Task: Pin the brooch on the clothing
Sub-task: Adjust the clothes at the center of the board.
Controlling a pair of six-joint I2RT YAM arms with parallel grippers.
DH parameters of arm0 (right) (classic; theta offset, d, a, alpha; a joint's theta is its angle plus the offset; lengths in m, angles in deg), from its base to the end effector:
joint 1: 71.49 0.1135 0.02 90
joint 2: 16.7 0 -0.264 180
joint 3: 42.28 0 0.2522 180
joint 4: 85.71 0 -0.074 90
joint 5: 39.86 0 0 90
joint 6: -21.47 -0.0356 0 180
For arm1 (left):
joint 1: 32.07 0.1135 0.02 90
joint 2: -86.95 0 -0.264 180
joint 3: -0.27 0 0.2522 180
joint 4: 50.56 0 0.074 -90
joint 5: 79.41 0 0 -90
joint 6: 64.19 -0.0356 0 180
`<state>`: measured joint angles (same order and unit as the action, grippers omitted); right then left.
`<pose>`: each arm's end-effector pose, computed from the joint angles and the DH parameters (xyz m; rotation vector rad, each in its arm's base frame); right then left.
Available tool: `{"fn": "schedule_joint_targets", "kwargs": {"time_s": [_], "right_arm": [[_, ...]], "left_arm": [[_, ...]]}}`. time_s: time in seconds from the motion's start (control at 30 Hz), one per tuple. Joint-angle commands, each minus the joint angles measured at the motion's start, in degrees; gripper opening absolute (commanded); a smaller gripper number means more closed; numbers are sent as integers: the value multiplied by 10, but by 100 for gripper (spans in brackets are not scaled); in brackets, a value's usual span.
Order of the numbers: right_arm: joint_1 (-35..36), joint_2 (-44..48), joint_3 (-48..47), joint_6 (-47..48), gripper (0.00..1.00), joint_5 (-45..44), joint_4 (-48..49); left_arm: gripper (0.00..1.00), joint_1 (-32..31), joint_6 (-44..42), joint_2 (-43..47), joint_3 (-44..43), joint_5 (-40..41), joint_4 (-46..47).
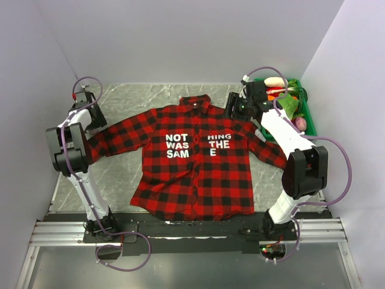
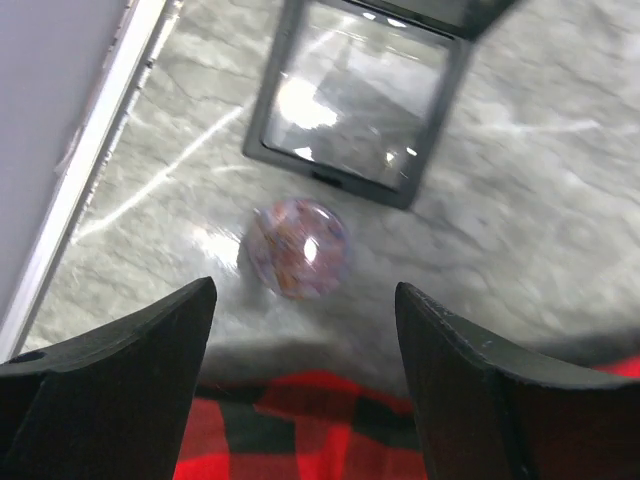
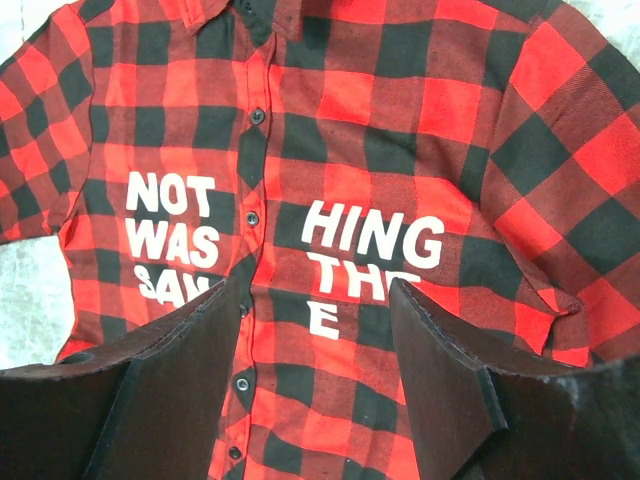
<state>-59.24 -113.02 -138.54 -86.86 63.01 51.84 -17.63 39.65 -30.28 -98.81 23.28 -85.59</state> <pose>0.3710 0.0887 0.3022 0.0082 2.3489 0.5274 0.4296 0.1187 0.1826 -0.6967 2.3889 0.2808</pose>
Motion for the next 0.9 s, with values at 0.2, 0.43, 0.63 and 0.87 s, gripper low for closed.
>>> {"fn": "schedule_joint_targets", "kwargs": {"time_s": [0.2, 0.43, 0.63, 0.87], "right_arm": [[4, 24, -6, 7, 68, -7, 9], [4, 25, -4, 6, 68, -7, 9], [4, 25, -2, 5, 68, -7, 12], [4, 23, -2, 5, 68, -4, 14]], "left_arm": [[79, 10, -14, -41, -39, 16, -15], [67, 13, -20, -65, -57, 15, -22], [42, 13, -15, -50, -31, 12, -17], [34, 11, -5, 1, 2, 6, -11]]}}
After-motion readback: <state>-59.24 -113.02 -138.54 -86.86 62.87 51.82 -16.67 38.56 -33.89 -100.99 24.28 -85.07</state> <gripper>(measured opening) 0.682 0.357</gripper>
